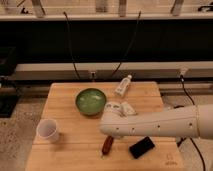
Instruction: Place the pepper in the ceramic bowl
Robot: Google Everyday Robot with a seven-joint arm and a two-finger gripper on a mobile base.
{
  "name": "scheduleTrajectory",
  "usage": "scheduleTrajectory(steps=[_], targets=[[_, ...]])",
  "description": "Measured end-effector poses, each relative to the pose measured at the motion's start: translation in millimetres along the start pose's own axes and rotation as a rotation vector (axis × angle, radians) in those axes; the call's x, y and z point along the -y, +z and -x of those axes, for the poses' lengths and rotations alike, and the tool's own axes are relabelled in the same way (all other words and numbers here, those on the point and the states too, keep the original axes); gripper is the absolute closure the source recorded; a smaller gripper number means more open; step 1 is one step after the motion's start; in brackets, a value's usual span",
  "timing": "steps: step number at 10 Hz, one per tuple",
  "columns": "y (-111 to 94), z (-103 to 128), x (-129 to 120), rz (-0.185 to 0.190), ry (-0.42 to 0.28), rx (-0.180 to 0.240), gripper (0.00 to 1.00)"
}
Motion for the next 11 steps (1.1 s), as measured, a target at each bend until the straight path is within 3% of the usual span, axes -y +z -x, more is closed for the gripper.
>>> scheduleTrajectory(steps=[3, 5, 7, 11], targets=[[0.3, 2.2, 1.5, 0.001, -0.040, 0.004, 0.80], [-1.2, 1.9, 4.0, -0.002, -0.045, 0.007, 0.86], [-1.3, 3.2, 5.0, -0.002, -0.058, 0.011, 0.73], [-3.6, 2.2, 8.9, -0.005, -0.087, 0.021, 0.70]])
